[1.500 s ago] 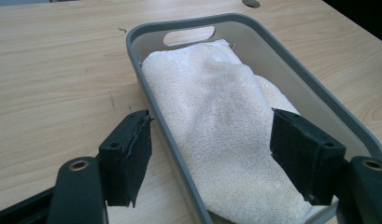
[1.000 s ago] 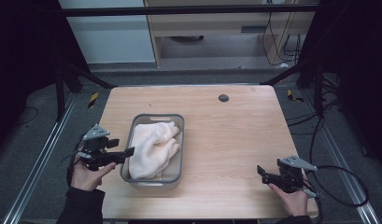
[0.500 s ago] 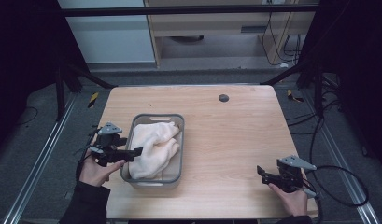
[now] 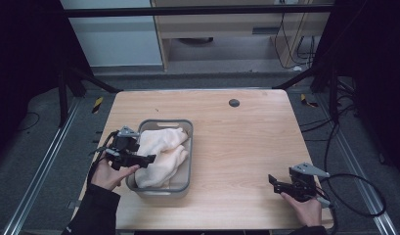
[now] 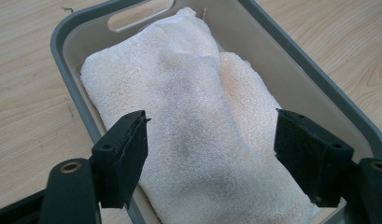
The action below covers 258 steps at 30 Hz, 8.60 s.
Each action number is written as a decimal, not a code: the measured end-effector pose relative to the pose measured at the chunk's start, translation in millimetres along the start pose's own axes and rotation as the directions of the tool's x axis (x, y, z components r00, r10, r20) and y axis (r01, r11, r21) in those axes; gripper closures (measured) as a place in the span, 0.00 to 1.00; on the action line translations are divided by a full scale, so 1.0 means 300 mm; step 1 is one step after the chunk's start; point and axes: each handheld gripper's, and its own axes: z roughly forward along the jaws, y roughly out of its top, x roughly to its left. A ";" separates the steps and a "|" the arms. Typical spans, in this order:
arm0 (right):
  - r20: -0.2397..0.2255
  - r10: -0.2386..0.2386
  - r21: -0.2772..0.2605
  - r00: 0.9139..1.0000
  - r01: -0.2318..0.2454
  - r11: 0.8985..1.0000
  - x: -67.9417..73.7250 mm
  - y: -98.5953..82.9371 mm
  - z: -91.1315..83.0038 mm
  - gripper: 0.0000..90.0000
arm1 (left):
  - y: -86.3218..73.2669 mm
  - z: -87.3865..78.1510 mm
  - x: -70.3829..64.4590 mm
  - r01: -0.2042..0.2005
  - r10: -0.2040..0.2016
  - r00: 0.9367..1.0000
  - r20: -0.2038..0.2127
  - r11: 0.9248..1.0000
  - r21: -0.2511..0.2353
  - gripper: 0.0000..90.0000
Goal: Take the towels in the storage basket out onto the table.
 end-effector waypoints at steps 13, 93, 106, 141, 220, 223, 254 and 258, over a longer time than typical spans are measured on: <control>-0.009 -0.018 0.019 1.000 0.018 1.000 0.000 -0.002 0.010 0.15 | 0.009 0.069 -0.013 -0.016 0.016 1.000 0.001 0.998 0.061 0.28; -0.029 -0.049 0.059 0.998 0.051 0.997 0.007 -0.006 0.023 0.14 | 0.154 -0.093 -0.030 0.028 -0.028 1.000 0.012 0.999 -0.016 0.81; -0.031 -0.049 0.055 0.998 0.050 0.997 0.007 -0.005 0.024 0.14 | 0.216 -0.170 -0.054 -0.002 0.003 1.000 0.015 0.999 -0.042 0.81; -0.027 -0.058 0.048 0.998 0.059 0.997 0.006 -0.003 0.021 0.14 | 0.376 -0.235 -0.210 -0.111 0.113 0.992 0.051 0.993 -0.051 0.81; 0.000 -0.105 0.034 0.994 0.105 0.994 -0.006 -0.010 0.012 0.15 | 0.566 0.153 -0.573 -0.277 0.269 0.947 0.176 0.960 0.026 0.81; 0.000 -0.100 0.036 0.995 0.100 0.994 -0.006 -0.011 0.011 0.16 | 0.555 0.178 -0.572 -0.278 0.268 0.947 0.176 0.960 0.037 0.81; 0.003 -0.111 0.038 0.994 0.111 0.993 -0.007 -0.015 0.011 0.16 | 0.416 0.411 -0.561 -0.246 0.220 0.955 0.200 0.963 0.114 0.79; 0.003 -0.111 0.038 0.994 0.111 0.993 -0.008 -0.016 0.012 0.16 | 0.401 0.428 -0.557 -0.243 0.216 0.955 0.203 0.963 0.118 0.78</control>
